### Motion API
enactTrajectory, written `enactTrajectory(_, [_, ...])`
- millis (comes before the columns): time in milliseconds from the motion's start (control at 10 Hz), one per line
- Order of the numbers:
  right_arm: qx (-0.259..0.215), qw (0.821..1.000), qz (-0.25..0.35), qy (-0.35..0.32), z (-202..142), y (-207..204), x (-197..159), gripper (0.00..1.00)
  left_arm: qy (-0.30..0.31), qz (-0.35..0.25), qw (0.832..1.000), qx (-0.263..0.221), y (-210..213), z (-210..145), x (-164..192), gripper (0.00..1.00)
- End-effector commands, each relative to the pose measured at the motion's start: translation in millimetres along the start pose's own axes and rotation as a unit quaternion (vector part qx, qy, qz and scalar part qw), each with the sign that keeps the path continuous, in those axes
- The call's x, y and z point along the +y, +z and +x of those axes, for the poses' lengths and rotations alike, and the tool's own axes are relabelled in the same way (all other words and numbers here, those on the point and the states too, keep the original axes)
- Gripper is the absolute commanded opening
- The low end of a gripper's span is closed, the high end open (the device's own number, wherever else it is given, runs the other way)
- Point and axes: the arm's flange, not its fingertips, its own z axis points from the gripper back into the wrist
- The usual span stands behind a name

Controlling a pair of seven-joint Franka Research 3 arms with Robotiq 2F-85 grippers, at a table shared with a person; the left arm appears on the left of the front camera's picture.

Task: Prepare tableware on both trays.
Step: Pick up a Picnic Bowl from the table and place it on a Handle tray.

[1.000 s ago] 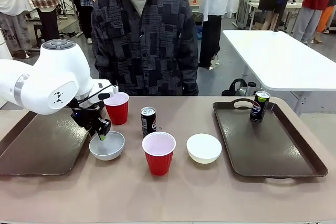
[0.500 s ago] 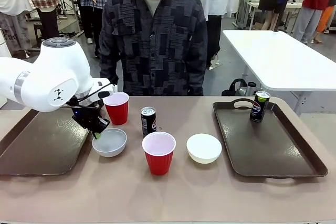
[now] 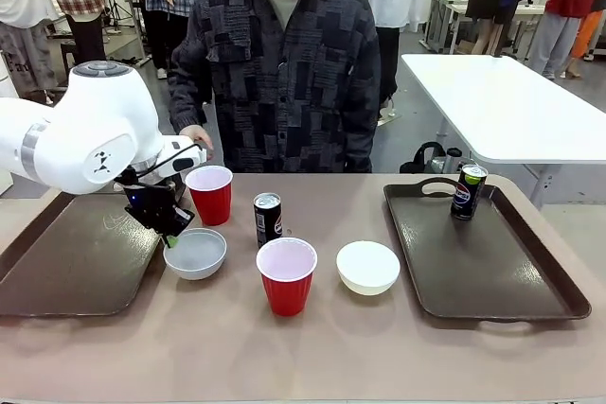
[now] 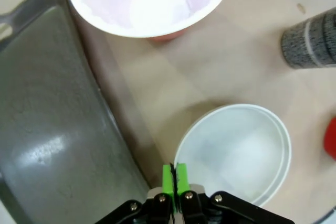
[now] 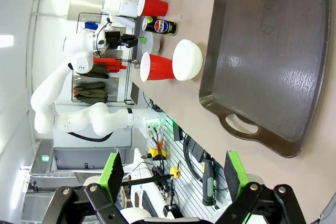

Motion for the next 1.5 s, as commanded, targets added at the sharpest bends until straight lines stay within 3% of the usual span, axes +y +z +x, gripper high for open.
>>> enactTrajectory(0, [-0.001,1.0,0.003,0.0,0,1,0,1.0,0.033,-0.033,0.999,-0.013,63,-14,-7,0.0])
enactTrajectory(300, [-0.001,1.0,0.003,0.0,0,1,0,1.0,0.058,0.007,0.995,-0.076,121,-16,36,0.0])
enactTrajectory(900, [-0.001,1.0,0.003,0.0,0,1,0,1.0,0.12,0.065,0.987,-0.089,159,-13,145,0.0])
enactTrajectory(1000, [-0.001,1.0,0.003,0.0,0,1,0,1.0,0.1,0.081,0.987,-0.1,150,-12,149,0.0])
enactTrajectory(1100, [-0.001,1.0,0.003,0.0,0,1,0,1.0,0.122,0.052,0.987,-0.096,156,-22,142,0.0])
enactTrajectory(1400, [-0.001,1.0,0.003,0.0,0,1,0,1.0,0.118,0.059,0.987,-0.094,154,-19,147,0.02])
